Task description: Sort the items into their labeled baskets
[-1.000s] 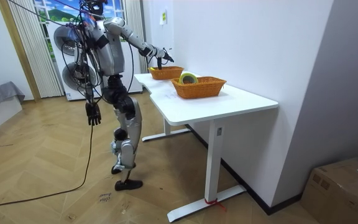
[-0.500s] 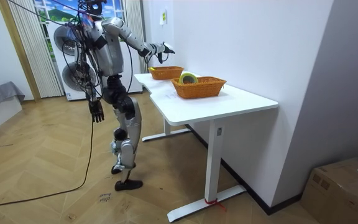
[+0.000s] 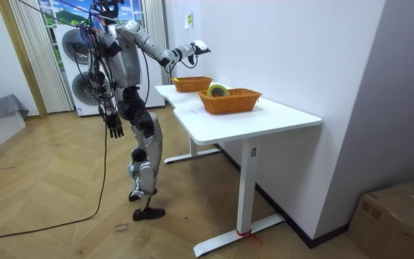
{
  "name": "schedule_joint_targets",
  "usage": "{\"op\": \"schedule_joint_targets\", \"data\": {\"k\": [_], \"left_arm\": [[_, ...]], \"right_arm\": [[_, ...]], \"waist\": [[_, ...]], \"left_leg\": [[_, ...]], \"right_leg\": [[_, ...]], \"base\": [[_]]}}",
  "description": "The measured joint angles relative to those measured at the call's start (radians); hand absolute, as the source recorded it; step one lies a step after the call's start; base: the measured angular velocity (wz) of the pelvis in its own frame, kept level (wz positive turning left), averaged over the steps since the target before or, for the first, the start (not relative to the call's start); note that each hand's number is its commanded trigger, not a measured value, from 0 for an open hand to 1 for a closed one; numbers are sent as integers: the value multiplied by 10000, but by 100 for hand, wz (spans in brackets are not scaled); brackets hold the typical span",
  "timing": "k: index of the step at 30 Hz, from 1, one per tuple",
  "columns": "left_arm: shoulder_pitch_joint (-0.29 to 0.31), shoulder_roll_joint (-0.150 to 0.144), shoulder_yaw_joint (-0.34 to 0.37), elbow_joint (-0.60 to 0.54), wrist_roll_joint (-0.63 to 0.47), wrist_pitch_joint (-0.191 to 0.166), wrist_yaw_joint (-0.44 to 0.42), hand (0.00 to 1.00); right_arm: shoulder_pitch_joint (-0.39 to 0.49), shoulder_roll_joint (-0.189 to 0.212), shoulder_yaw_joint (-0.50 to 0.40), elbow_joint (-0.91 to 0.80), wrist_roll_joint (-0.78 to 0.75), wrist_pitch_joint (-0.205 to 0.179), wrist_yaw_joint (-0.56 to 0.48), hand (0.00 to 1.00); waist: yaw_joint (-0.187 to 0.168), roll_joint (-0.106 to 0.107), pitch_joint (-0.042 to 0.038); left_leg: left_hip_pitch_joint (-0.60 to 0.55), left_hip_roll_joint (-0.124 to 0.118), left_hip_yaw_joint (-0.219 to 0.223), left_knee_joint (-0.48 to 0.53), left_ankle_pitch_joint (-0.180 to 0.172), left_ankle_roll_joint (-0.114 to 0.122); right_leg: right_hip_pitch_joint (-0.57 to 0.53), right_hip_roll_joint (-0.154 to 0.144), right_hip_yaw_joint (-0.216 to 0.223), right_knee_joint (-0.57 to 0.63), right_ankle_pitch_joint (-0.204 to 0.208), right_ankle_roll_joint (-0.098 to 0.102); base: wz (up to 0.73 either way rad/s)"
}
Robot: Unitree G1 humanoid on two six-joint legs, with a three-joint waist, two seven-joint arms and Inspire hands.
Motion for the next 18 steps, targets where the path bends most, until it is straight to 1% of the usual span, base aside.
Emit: {"op": "schedule_joint_targets", "data": {"k": [2, 4, 5, 7, 8, 10, 11, 13, 14, 17, 18], "left_arm": [[54, -20, 2, 123, -5, -64, 2, 0], [66, -111, 20, 120, 1, -101, 0, 0], [58, -177, 38, 120, 2, -125, -1, 0], [115, -217, 50, 120, 0, -155, -2, 0], [100, -209, 52, 118, 0, -156, 10, 0], [73, -209, 88, 58, 21, -160, 19, 0], [71, -210, 72, 53, 14, -162, 19, 0], [70, -210, 74, 34, 37, -164, 18, 0], [76, -211, 74, 35, 48, -163, 7, 0], [69, -236, 69, 37, 38, -162, 1, 0], [54, -241, 69, 35, 36, -162, 11, 0]], "right_arm": [[5, -52, -138, -581, 495, -102, -93, 0], [8, -147, -471, -996, 1131, -233, -136, 0], [10, -189, -706, -1229, 1430, -253, -145, 0], [10, -210, -887, -1405, 1752, -266, -245, 0], [29, -209, -989, -1411, 1964, -266, -250, 0], [175, -208, -1237, -1476, 2085, -265, -275, 0], [252, -204, -1353, -1480, 2469, -263, -350, 0], [552, -204, -1622, -1709, 2954, -259, -407, 0], [685, -202, -1706, -1789, 3204, -259, -490, 0], [773, -190, -1971, -1789, 3782, -258, -608, 0], [772, -190, -2036, -1790, 3930, -260, -679, 0]], "waist": [[-385, 43, 5], [-564, 121, 17], [-586, 167, 6], [-649, 228, 27], [-837, 233, 25], [-993, 235, 21], [-1134, 266, 29], [-1237, 273, 17], [-1282, 290, 27], [-1449, 332, 33], [-1463, 331, 32]], "left_leg": [[12, 0, 50, 50, -37, 50], [35, 4, 224, 59, -62, 88], [61, 21, 343, 40, -75, 109], [117, 47, 533, -2, -100, 140], [135, 49, 601, -19, -112, 157], [150, 56, 711, 7, -143, 182], [167, 62, 764, 68, -189, 199], [188, 62, 844, 82, -214, 226], [268, 75, 957, 54, -225, 239], [360, 89, 1107, 48, -260, 259], [367, 104, 1179, 44, -263, 264]], "right_leg": [[-14, -4, 176, 49, 0, 1], [-59, -30, 258, 81, 0, 1], [-131, -42, 408, 134, 0, 2], [-213, -63, 531, 245, -4, 8], [-224, -84, 539, 274, -4, 9], [-231, -84, 600, 260, 8, 31], [-203, -48, 750, 228, 34, 72], [-206, -43, 850, 228, 47, 94], [-203, -27, 1028, 226, 53, 104], [-206, 2, 1295, 226, 68, 128], [-227, 3, 1313, 229, 69, 129]], "base": [[-4], [-20], [-33], [-34], [-23], [-17], [-16], [-16], [-24], [-22], [-22]]}}
